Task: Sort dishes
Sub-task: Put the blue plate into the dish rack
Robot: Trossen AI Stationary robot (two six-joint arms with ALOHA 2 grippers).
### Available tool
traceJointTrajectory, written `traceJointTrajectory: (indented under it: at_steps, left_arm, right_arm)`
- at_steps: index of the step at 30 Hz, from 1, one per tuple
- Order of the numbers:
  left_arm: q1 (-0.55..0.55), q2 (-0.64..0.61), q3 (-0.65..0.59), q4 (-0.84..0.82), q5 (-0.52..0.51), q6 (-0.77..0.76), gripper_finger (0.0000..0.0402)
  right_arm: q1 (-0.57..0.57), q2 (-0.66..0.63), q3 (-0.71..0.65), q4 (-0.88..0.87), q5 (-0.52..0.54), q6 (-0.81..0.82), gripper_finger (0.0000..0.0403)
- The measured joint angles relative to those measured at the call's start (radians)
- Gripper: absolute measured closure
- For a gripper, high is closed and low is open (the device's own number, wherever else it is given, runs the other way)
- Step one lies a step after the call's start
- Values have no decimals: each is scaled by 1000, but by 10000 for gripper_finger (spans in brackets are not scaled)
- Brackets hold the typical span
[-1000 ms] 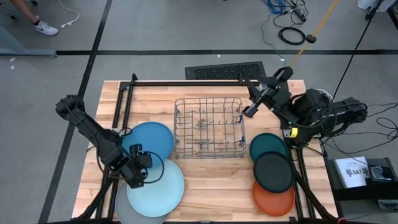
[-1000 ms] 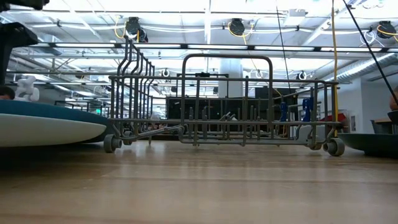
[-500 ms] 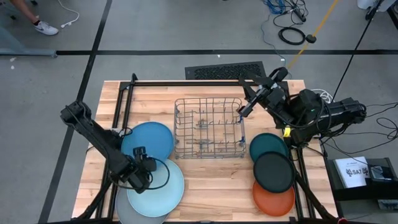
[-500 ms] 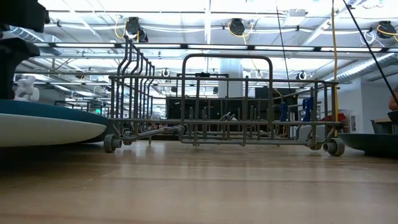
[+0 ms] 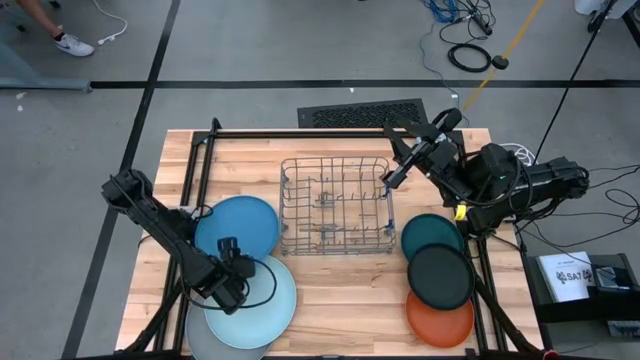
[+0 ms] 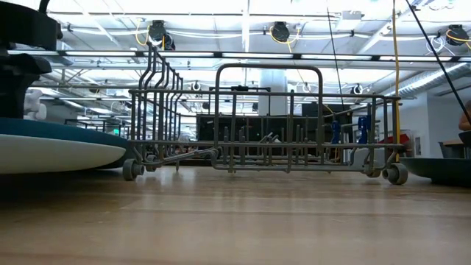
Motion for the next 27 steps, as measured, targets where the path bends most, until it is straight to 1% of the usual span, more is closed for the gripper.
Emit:
traceJointTrajectory:
  at_steps: [14, 17, 23, 27]
  left_arm:
    - [0, 0, 0, -2, -27, 0, 159]
    - [0, 0, 0, -2, -27, 0, 178]
    - [0, 0, 0, -2, -27, 1, 242]
    - [0, 0, 0, -2, -26, 1, 275]
  right_arm:
    - [0, 0, 0, -1, 1, 13, 305]
    - [0, 0, 0, -2, 1, 18, 305]
    - [0, 0, 0, -10, 1, 19, 305]
    - [0, 0, 0, -13, 1, 26, 305]
